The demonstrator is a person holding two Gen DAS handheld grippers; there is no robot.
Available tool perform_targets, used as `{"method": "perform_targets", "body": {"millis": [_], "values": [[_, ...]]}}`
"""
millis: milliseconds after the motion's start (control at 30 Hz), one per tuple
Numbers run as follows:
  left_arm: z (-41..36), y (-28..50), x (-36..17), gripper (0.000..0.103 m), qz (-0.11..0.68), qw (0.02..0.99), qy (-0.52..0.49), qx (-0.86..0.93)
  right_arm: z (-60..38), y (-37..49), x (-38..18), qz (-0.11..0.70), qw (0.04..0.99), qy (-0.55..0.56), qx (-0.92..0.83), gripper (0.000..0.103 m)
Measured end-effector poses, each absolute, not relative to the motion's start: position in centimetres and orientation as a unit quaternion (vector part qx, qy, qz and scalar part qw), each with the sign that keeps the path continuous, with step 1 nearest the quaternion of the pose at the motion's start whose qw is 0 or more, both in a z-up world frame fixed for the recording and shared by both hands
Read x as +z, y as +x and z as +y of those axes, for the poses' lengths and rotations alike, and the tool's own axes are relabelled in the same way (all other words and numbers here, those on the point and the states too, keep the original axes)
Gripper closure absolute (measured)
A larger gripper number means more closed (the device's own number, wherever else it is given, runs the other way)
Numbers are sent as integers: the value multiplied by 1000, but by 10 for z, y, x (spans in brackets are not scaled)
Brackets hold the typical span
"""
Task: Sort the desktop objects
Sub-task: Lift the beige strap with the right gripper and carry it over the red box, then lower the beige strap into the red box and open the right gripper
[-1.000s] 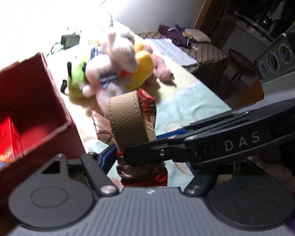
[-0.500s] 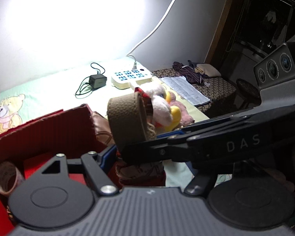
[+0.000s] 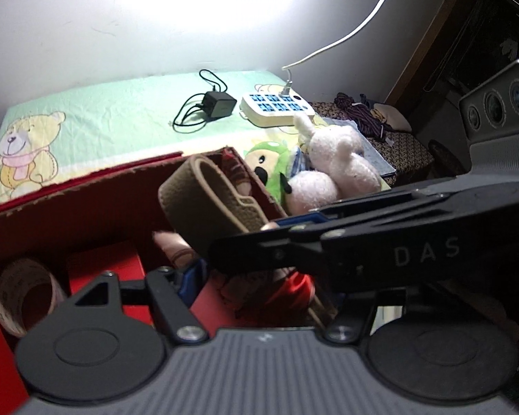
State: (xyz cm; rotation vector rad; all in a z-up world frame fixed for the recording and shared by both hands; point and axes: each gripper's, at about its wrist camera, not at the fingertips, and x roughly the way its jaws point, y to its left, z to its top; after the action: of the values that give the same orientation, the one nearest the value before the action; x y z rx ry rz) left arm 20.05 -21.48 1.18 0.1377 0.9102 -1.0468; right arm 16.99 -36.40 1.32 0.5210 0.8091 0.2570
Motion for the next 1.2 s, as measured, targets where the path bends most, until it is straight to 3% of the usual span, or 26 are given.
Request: {"method": "perform_targets", "body": {"millis": [800,1200], "values": [[-230,258,-55,38,543,720,153,-405,-327,238,-45,521,830,199,-5,73],[-227,260,-56,39,540,744,159,-360,-324,252,-56,547,814,195,-5,73]]}}
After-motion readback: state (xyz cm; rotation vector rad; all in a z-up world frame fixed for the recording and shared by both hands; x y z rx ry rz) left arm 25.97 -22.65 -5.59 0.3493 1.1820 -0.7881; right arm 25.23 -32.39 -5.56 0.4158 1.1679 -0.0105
